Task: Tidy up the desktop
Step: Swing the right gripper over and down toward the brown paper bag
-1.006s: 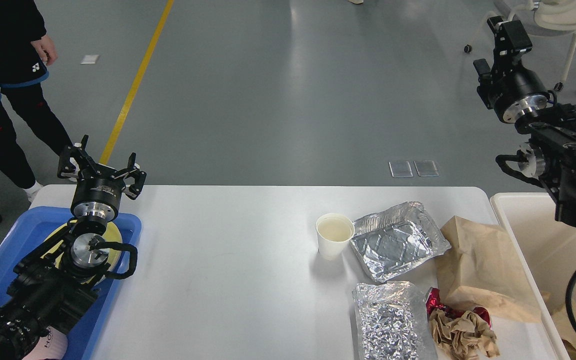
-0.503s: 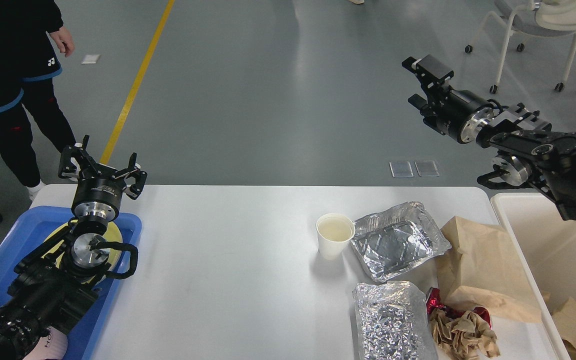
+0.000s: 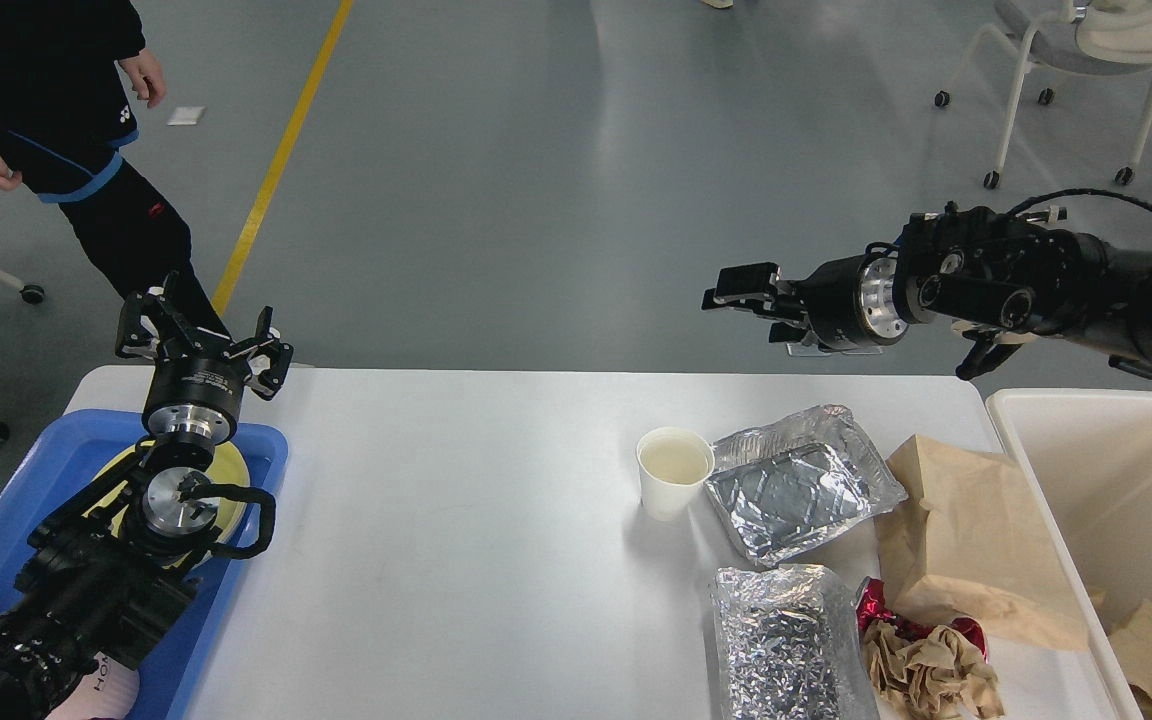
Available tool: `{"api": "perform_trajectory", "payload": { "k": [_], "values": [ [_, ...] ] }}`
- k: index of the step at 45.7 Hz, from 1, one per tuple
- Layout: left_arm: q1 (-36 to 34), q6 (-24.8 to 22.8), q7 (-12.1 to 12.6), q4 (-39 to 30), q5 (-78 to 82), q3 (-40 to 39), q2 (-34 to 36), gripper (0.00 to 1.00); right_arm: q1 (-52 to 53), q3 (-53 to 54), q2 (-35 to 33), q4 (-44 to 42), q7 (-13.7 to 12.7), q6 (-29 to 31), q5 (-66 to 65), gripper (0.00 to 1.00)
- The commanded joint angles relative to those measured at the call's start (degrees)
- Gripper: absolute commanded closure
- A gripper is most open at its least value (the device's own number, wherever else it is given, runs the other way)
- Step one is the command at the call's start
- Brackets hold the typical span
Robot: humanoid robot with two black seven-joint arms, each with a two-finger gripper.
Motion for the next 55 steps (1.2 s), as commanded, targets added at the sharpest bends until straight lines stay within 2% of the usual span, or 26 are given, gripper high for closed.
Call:
{"api": "perform_trajectory", "payload": {
  "k": [1, 6, 14, 19, 24, 33, 47, 55],
  "values": [
    [0.0, 0.0, 0.0, 0.0, 0.0, 0.0, 0.0, 0.0, 3.2, -5.6, 2.1, 3.1, -4.7, 1.7, -0.1, 0.0],
    [0.0, 0.0, 0.0, 0.0, 0.0, 0.0, 0.0, 0.0, 9.4, -10.4, 2.6, 9.8, -4.5, 5.7, 0.5, 0.0],
    [0.0, 0.0, 0.0, 0.1, 0.0, 0.0, 0.1, 0.0, 26.8, -16.5, 2.5, 27.1, -4.3, 11.1, 6.7, 0.0],
    [0.0, 0.0, 0.0, 0.0, 0.0, 0.0, 0.1, 0.0, 35.8, -18.4, 2.3, 37.5, -4.3, 11.4, 8.5, 0.0],
    [0.0, 0.0, 0.0, 0.0, 0.0, 0.0, 0.1, 0.0, 40.8, -18.5, 2.3, 43.5, -4.4, 10.9, 9.6, 0.0],
    [0.0, -0.1, 0.0, 0.0, 0.0, 0.0, 0.0, 0.0, 42.3, -18.4, 3.7, 44.9, -4.4, 10.5, 13.7, 0.0],
    [0.0, -0.1, 0.0, 0.0, 0.0, 0.0, 0.1, 0.0, 40.1, -17.6, 5.2, 46.2, -4.3, 6.8, 15.0, 0.0],
    [0.1, 0.0, 0.0, 0.0, 0.1, 0.0, 0.1, 0.0, 36.5, -17.3, 8.5, 45.5, -4.3, 2.1, 15.1, 0.0]
  ]
}}
